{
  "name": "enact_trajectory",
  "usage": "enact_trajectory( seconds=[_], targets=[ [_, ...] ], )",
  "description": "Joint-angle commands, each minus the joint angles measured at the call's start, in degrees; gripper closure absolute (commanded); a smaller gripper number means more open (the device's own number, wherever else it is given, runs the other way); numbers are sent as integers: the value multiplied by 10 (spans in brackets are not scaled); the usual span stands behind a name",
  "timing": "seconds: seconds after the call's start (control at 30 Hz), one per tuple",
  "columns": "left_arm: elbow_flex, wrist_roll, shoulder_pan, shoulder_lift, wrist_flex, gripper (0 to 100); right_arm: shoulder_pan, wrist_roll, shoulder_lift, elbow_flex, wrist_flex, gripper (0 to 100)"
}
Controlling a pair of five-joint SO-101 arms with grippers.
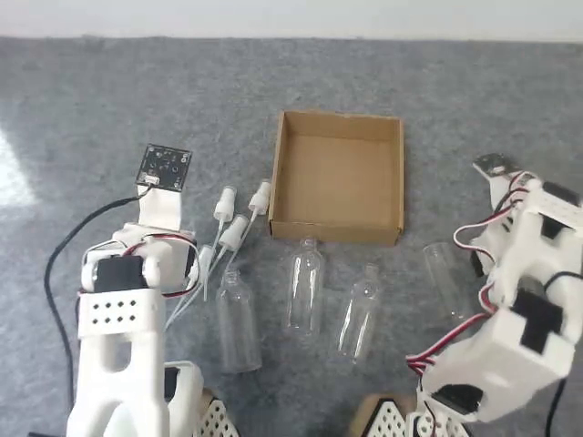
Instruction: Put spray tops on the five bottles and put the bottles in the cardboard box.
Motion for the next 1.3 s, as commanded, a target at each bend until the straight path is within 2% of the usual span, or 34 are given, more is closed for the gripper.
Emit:
enact_trajectory(
  seconds=[0.0,0.2,0.37,0.5,0.57,0.63,0.73,0.87,1.03,1.17,1.27],
  targets=[
    [-4,8,3,-18,-14,985,9,-6,6,-47,7,751],
    [-4,8,3,-18,-15,985,13,-2,9,-57,4,987],
    [-5,8,3,-19,-15,985,7,16,-29,-113,47,994],
    [-34,8,3,-22,-11,985,-30,76,-84,-192,158,992],
    [-76,10,3,-23,0,985,-65,79,-122,-248,219,993],
    [-142,11,3,-23,34,985,-111,42,-165,-296,272,993],
    [-271,12,3,-23,110,985,-204,-79,-236,-322,290,993],
    [-441,30,3,-22,183,985,-368,-212,-328,-261,218,993],
    [-564,99,4,-18,195,985,-562,-318,-445,-46,28,993],
    [-582,145,47,-22,170,986,-646,-345,-548,163,-157,993],
    [-586,200,77,-20,124,986,-680,-346,-624,276,-246,993]
  ],
)
